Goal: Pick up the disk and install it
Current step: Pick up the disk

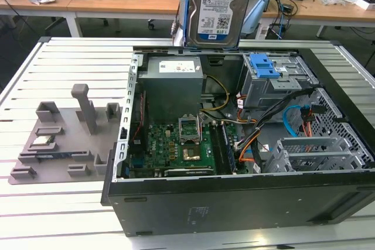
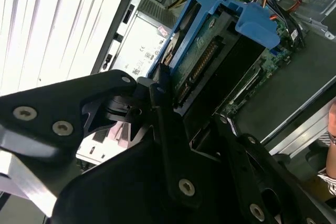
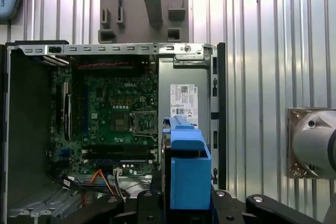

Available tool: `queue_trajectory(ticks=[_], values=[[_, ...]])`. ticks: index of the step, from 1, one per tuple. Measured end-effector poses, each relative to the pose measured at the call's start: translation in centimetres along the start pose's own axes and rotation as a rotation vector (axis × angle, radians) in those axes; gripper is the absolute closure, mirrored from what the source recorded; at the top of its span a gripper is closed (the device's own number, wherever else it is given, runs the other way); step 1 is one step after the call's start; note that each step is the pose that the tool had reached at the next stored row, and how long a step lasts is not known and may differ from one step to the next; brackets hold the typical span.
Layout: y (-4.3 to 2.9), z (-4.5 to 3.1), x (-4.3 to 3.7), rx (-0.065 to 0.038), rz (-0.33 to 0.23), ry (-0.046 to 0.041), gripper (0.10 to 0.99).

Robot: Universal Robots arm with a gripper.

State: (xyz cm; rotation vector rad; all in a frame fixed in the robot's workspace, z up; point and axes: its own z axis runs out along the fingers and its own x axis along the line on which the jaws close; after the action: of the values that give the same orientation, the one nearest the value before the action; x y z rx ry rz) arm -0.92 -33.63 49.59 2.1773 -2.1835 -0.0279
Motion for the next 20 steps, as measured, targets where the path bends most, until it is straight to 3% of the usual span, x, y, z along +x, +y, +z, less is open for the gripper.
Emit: queue_trajectory(ticks=[5, 8, 13, 14, 17, 20], values=[[-0.69, 0.69, -0.02, 0.0, 0.0, 0.0003, 0.725], [-1.17, 1.75, -0.04, 0.0, 0.0, 0.0001, 0.725], [-1.22, 1.83, -0.03, 0.0, 0.0, -0.0027, 0.725], [-1.23, 1.83, 0.08, 0.0, -0.001, -0.0124, 0.725], [-1.22, 1.85, 0.55, 0.0, -0.003, -0.0527, 0.725], [-1.23, 1.86, 1.2, 0.0, -0.004, -0.0742, 0.725]])
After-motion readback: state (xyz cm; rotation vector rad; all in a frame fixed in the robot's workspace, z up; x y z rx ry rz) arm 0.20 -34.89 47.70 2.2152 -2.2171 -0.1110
